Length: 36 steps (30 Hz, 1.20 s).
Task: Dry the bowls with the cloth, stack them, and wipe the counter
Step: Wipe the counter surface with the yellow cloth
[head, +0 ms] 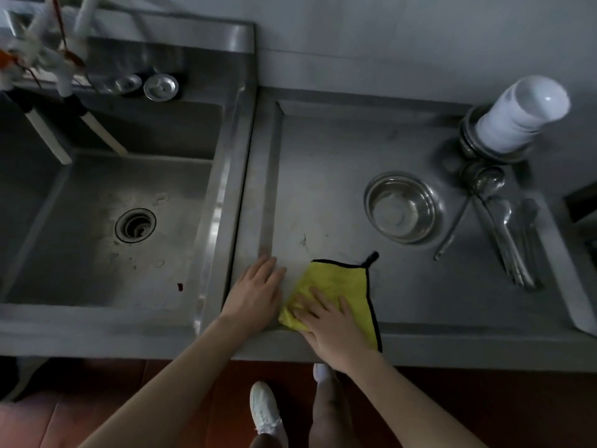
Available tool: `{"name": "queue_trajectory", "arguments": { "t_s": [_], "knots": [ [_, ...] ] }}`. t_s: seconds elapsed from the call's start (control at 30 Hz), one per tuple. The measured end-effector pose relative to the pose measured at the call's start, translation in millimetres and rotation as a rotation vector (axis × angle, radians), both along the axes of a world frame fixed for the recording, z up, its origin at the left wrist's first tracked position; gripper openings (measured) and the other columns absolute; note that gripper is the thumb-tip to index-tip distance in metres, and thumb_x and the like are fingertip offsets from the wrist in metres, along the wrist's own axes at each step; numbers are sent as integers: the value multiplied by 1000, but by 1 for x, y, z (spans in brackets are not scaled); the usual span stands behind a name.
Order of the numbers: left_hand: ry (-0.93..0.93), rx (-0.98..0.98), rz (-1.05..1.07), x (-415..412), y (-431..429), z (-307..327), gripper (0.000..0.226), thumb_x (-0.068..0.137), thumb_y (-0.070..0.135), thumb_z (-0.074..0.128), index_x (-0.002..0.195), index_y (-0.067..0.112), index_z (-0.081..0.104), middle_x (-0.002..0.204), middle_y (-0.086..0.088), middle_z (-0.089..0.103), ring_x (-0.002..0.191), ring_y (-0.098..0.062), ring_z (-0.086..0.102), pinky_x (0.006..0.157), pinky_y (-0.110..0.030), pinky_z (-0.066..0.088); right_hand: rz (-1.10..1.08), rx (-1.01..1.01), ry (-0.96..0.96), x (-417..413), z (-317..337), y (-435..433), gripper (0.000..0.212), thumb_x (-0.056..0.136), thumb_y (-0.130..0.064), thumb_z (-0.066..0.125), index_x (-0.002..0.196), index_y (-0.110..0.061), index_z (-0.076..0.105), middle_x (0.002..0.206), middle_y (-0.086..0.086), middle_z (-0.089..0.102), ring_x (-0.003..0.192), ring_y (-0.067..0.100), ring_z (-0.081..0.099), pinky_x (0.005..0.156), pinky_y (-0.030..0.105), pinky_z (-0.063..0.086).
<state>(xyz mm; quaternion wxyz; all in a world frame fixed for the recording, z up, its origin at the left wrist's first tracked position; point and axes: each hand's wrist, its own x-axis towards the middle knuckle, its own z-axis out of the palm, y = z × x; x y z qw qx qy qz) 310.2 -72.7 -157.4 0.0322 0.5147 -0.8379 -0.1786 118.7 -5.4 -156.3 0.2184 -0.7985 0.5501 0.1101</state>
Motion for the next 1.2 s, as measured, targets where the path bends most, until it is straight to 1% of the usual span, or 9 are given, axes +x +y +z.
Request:
{"name": "queue_trajectory", "arguments": {
  "t_s": [0.17, 0.3, 0.47, 0.6, 0.7, 0.83, 0.93, 1.07, 1.2],
  "knots": [
    [-23, 60, -27, -9, 13, -5, 56, 92, 40, 27, 137, 17, 52, 147, -10, 46, 141, -31, 36, 112, -56, 30, -172, -23, 140, -77, 4, 23, 59, 89, -51, 6, 144, -42, 25, 158, -17, 13, 147, 17, 5, 105, 58, 32],
    [-18, 76, -33, -16, 13, -5, 46, 98, 32, 47, 143, 21, 45, 154, -6, 37, 146, -26, 26, 115, -56, 20, -268, -11, 227, -117, 4, 31, 65, 86, -55, -1, 147, -43, 18, 159, -17, 4, 147, 16, -3, 107, 53, 31],
    [-19, 85, -32, -19, 9, -3, 48, 99, 32, 47, 146, 23, 42, 157, -3, 32, 148, -23, 20, 118, -51, 19, -279, -20, 245, -103, 4, 32, 53, 93, -48, 22, 145, -38, 28, 158, -11, 19, 146, 26, 14, 100, 56, 39],
    [-12, 60, -14, -18, -4, -1, 47, 94, 34, 47, 138, 20, 51, 149, -7, 44, 142, -27, 35, 112, -50, 36, -168, -35, 125, -60, 2, 15, 57, 83, -41, 60, 137, -39, 39, 150, -9, 37, 140, 28, 32, 93, 60, 44],
    [59, 66, 38, -19, -18, 2, 45, 90, 26, 55, 133, 16, 54, 148, -12, 45, 136, -32, 42, 103, -48, 46, -48, -40, 59, -25, -2, -4, 58, 84, -41, 60, 137, -39, 38, 150, -8, 37, 141, 29, 28, 100, 64, 35],
    [84, 68, 107, -21, -46, 3, 52, 88, 34, 43, 134, 14, 54, 150, -14, 41, 134, -35, 44, 99, -48, 49, -9, -81, 14, -17, -8, -33, 59, 90, -38, 54, 144, -38, 29, 157, -7, 23, 146, 28, 13, 108, 65, 18],
    [81, 61, 139, -28, -74, 3, 49, 89, 24, 58, 137, 13, 52, 152, -15, 38, 136, -37, 40, 104, -48, 44, -50, -62, 3, -22, -12, -64, 62, 87, -37, 58, 143, -38, 32, 155, -7, 27, 145, 28, 18, 106, 66, 25],
    [72, 53, 196, -40, -120, 6, 52, 89, 18, 61, 139, 12, 50, 155, -18, 32, 141, -38, 32, 111, -48, 37, -91, -100, 0, -34, -14, -122, 61, 93, -34, 49, 148, -39, 21, 160, -9, 9, 148, 24, 0, 111, 63, 11],
    [53, 81, 247, -53, -166, 5, 55, 92, 20, 58, 144, 16, 43, 158, -14, 26, 144, -36, 27, 114, -46, 32, -100, -115, 28, -47, -14, -182, 56, 96, -42, 36, 149, -40, 16, 160, -11, 2, 147, 22, -4, 110, 65, 5]
  ]
}}
